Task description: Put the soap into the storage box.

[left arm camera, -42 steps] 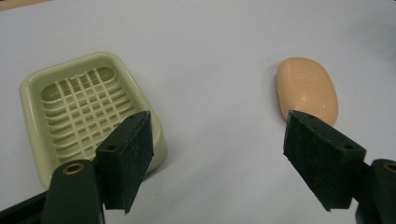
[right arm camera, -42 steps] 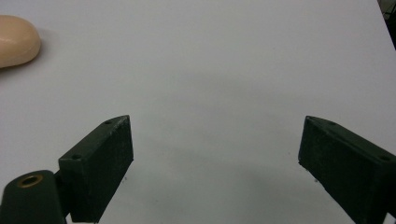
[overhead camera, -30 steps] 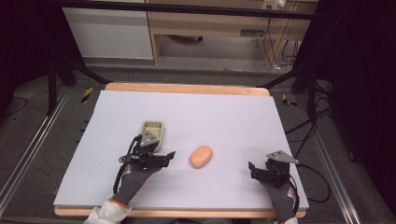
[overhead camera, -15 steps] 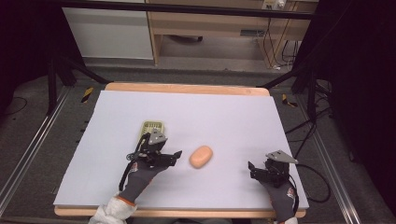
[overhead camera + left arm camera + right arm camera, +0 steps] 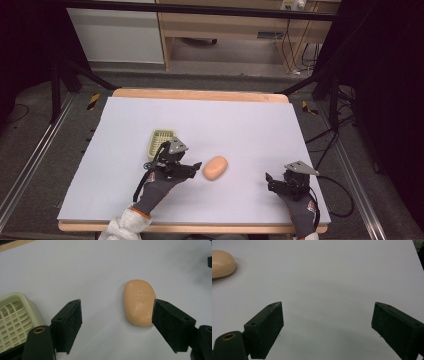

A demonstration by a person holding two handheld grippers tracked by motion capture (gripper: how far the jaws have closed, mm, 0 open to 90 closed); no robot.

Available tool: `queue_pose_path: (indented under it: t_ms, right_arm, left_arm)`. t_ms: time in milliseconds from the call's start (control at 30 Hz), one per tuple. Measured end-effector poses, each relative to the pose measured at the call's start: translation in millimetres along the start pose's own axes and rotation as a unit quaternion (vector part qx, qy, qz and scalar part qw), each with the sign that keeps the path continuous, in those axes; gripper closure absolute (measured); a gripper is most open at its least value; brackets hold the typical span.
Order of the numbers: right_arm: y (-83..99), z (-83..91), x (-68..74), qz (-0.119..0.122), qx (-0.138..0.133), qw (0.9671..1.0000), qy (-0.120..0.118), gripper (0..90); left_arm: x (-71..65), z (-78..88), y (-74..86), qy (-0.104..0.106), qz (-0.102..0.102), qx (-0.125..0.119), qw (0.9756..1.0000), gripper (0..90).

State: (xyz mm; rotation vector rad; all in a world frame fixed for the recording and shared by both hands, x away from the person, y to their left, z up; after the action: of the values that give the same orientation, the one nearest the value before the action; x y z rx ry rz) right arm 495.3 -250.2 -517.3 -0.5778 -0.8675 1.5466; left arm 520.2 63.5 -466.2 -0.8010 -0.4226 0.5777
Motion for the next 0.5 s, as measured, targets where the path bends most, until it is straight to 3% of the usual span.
queue_pose_path:
  t_ms: [500]
  right_arm:
    - [-0.5,-0.1,-0.2,0.0,0.0,1.0,0.0,10.8]
  left_arm:
    - [-14.1,-15.3,-9.7,0.016,-0.012,0.011,0.9997,23.3]
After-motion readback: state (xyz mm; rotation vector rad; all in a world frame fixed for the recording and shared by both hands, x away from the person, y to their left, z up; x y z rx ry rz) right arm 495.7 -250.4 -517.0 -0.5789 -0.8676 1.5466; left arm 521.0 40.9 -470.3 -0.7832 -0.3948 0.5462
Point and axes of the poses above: each handheld gripper's, and its own axes: z roughly backward along the jaws, y roughly out of its underside, x roughly to its left, the point moved 8 cm from there along -z, roughly forward along the jaws, and after that the axes turned 11 degrees about -z, right-handed, at the moved point
